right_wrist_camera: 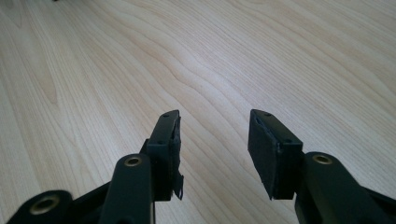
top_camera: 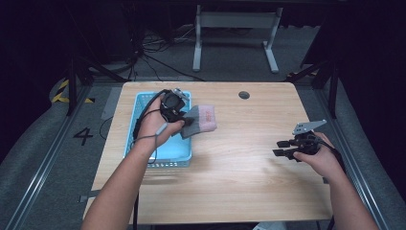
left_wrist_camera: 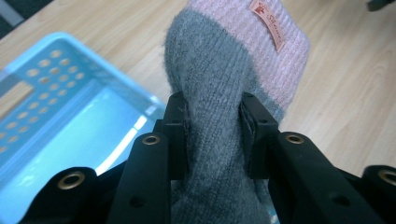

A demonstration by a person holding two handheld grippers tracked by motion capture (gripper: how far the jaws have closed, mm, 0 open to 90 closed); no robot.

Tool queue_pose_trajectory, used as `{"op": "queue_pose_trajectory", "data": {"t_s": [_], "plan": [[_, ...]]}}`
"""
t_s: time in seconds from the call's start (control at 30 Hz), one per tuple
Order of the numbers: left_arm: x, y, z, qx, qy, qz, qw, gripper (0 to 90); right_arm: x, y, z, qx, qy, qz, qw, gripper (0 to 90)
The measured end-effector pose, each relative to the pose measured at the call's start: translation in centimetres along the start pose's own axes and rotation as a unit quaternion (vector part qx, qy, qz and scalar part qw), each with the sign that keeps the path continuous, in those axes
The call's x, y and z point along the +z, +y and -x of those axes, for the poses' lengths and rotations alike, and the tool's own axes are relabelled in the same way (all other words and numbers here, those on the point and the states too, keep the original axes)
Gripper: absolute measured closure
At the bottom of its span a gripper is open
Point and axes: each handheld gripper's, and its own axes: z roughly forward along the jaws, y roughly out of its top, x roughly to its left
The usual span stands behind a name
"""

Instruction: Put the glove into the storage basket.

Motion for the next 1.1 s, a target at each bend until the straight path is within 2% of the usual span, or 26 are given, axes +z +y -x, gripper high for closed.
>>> {"op": "queue_pose_trajectory", "data": {"t_s": [0.23,0.43,0.47,0.57,0.7,0.87,0.93,1.1], "plan": [[-0.7,-0.8,-3.5,-0.016,0.02,-0.009,0.9996,68.4,0.2,-0.2,-0.2,-0.002,0.0,-0.005,1.0,54.9],[-0.6,-2.0,-5.6,-0.035,0.034,-0.023,0.9986,68.2,0.4,-0.3,-0.3,-0.004,-0.003,-0.003,1.0,54.9],[-0.6,-2.0,-5.6,-0.035,0.034,-0.023,0.9986,68.2,0.4,-0.4,-0.4,-0.005,-0.003,-0.004,1.0,54.9],[-0.2,-2.7,-7.0,-0.046,0.038,-0.033,0.9977,68.1,0.4,-0.4,-0.4,-0.008,-0.004,-0.001,1.0,54.8],[0.2,-3.2,-7.9,-0.047,0.043,-0.048,0.9968,68.1,0.3,-0.3,-0.6,-0.015,-0.008,0.005,0.9998,54.8],[1.5,-3.8,-8.9,-0.053,0.04,-0.064,0.9957,68.0,0.3,-0.4,-0.7,-0.014,-0.009,0.007,0.9998,54.6],[2.1,-4.1,-9.2,-0.058,0.034,-0.067,0.9955,68.0,0.3,-0.4,-0.8,-0.016,-0.008,0.006,0.9998,54.5],[4.0,-5.0,-9.6,-0.053,0.017,-0.081,0.9952,67.8,0.2,-0.4,-0.9,-0.015,-0.009,0.009,0.9998,54.3]]}}
